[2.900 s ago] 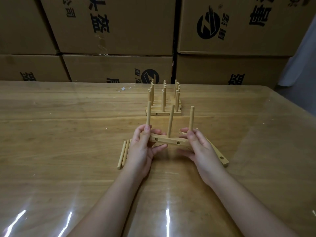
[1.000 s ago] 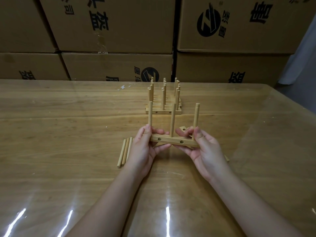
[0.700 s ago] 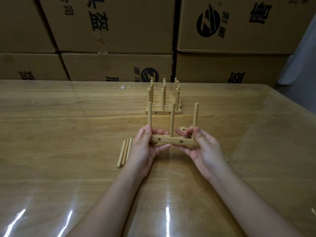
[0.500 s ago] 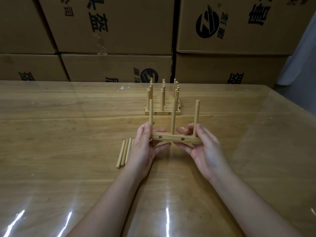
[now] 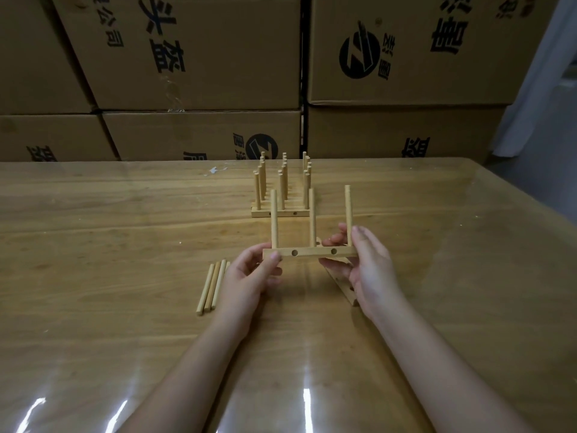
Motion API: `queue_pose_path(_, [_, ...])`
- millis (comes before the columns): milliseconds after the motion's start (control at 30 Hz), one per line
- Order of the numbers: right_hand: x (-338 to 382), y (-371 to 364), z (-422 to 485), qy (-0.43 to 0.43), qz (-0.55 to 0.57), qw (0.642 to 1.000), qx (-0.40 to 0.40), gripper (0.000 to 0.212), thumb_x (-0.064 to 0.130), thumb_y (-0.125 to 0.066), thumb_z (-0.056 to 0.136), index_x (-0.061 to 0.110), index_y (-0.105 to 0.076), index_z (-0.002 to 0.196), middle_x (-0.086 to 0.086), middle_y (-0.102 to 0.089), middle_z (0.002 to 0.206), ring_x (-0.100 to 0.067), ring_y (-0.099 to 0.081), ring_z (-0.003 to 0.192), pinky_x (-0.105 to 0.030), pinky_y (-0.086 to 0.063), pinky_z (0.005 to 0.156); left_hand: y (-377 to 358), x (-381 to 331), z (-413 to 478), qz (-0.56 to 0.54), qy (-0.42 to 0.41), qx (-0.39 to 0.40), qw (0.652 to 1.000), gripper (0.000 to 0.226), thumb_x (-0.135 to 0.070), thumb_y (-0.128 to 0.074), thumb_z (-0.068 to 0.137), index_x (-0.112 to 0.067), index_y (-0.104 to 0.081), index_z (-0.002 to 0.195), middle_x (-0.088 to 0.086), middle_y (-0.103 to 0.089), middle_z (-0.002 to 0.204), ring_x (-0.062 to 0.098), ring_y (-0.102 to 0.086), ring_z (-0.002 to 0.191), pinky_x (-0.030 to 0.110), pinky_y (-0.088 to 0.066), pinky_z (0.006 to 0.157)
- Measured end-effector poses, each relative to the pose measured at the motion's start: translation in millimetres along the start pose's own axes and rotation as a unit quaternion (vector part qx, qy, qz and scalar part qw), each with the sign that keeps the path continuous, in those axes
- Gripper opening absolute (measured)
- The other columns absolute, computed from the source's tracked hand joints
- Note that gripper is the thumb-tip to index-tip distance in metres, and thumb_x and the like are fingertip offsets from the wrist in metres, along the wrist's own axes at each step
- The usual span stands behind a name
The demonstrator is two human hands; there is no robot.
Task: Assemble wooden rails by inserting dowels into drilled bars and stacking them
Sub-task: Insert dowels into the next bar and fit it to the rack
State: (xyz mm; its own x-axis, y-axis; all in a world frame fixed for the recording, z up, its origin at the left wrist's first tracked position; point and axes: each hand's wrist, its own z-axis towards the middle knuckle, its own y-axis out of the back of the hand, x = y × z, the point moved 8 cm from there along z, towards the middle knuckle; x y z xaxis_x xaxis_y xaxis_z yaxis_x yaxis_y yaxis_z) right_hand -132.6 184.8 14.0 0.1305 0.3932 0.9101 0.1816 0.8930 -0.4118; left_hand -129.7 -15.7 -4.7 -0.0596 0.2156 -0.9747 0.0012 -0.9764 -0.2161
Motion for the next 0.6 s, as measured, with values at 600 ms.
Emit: queue_pose_path(600, [12, 8, 4, 0.153, -0.331, 0.931, -0.032, 0.022, 0.028, -0.040, 0.098, 0.019, -0.060, 0.098, -0.002, -0.061, 0.093, -0.015, -0.060, 0.078, -0.043, -0.052, 0.074, 35, -44, 44, 0.133, 0.007, -0.086, 0.987, 0.030, -0.016, -0.061, 0.090, -0.016, -0.059, 0.120, 0.002, -0.068, 0.107, 0.010, -0.066, 0.094, 0.022, -0.050, 0.073])
